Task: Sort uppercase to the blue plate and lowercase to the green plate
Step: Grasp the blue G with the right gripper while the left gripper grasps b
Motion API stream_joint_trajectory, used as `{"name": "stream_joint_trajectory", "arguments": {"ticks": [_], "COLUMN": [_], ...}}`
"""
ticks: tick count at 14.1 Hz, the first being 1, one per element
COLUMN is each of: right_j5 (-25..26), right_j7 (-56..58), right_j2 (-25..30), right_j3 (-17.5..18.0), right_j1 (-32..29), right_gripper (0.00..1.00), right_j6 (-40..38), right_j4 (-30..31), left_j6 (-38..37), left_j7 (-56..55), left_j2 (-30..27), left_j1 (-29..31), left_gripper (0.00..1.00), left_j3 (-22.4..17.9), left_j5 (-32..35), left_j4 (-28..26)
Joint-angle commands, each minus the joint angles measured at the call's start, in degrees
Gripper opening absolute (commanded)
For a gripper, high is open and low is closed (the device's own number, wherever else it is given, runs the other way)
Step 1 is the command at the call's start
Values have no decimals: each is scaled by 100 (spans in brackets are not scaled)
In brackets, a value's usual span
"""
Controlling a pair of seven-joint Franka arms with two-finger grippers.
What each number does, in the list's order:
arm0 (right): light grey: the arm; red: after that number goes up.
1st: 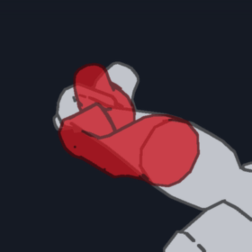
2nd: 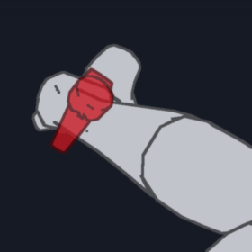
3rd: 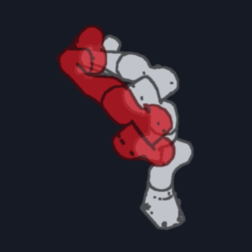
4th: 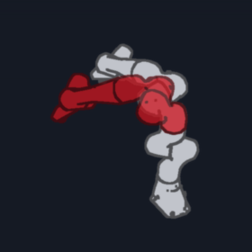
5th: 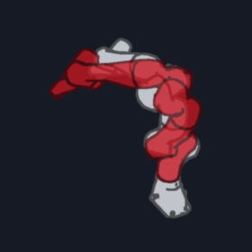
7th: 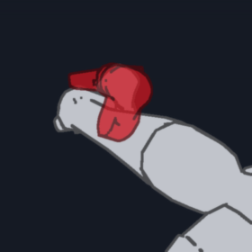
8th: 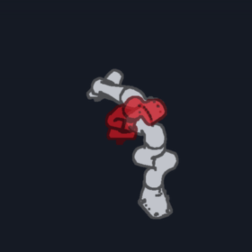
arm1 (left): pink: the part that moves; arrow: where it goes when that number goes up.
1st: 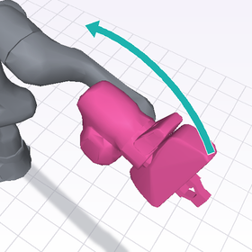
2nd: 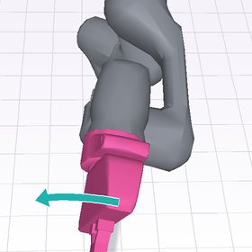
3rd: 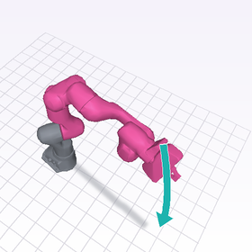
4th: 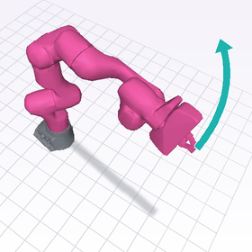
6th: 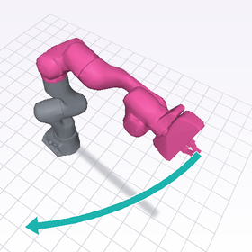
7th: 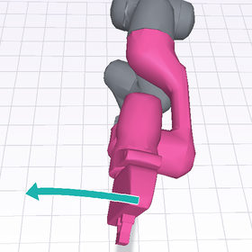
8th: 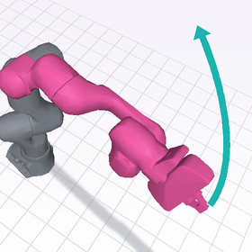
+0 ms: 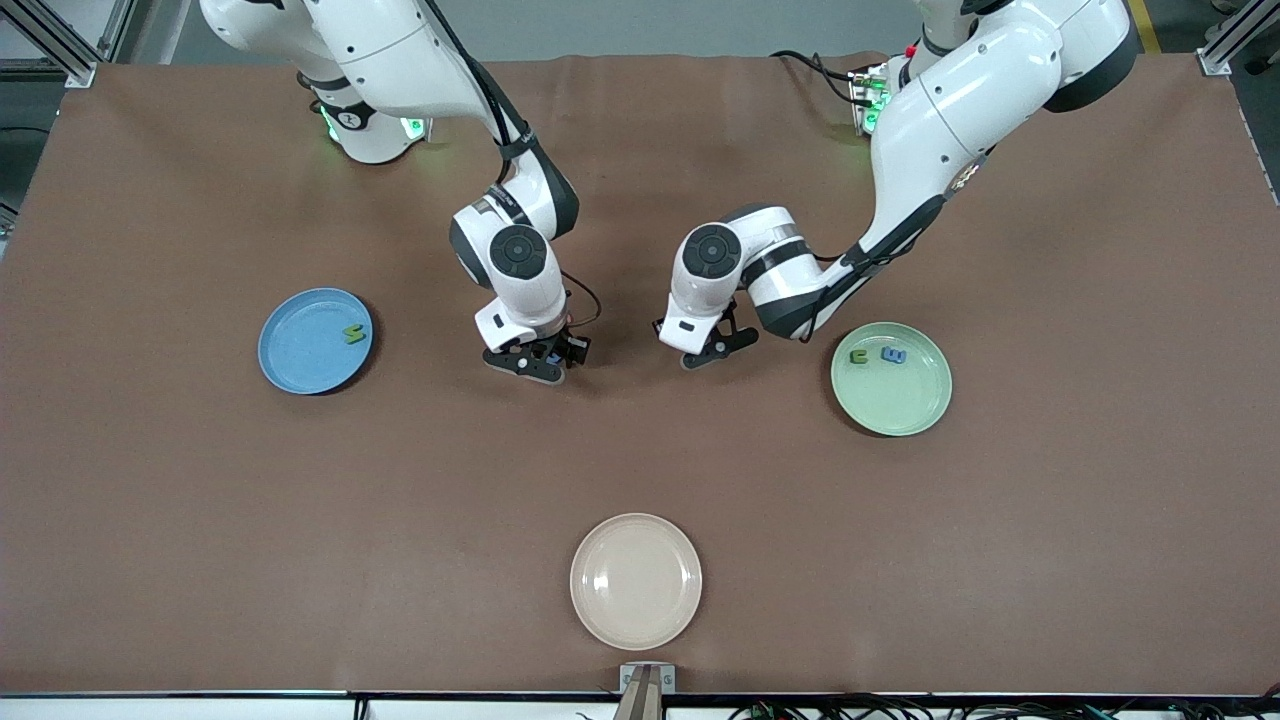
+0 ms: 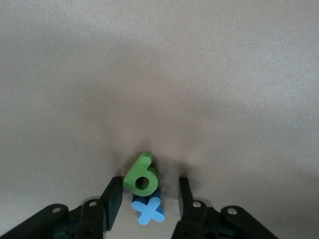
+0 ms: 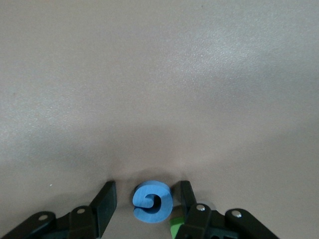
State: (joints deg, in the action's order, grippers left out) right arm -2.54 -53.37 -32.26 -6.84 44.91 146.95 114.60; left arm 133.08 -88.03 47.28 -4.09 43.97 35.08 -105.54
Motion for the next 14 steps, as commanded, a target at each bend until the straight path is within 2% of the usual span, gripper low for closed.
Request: {"name": "stream_joint_trajectory", "arguments": {"ticks": [1,9,11,12,14], "right_j5": [-19,-45,-45,-45,-45], "right_j7": [-77,-94,-164,-173,-173], "right_j2": [18,124,115,124,115], "right_j3": [-45,-45,-45,-45,-45], "right_j1": [88,97,114,114,114], "right_gripper": [60,60,60,58,41], "right_j6": [-201,-289,-289,-298,-289], "right_j4": [1,10,10,10,10], "left_j6": [-2,200,200,200,200], "left_j7": [-48,5,5,5,5], "left_j2": [-9,-26,-35,-35,-35], "left_j1": [-39,-39,-31,-39,-31], "left_gripper": [51,50,45,41,34], "left_j3": [-38,-205,-205,-205,-205], "left_j5": [-63,60,86,86,86], "left_j4": [42,60,42,42,42]}}
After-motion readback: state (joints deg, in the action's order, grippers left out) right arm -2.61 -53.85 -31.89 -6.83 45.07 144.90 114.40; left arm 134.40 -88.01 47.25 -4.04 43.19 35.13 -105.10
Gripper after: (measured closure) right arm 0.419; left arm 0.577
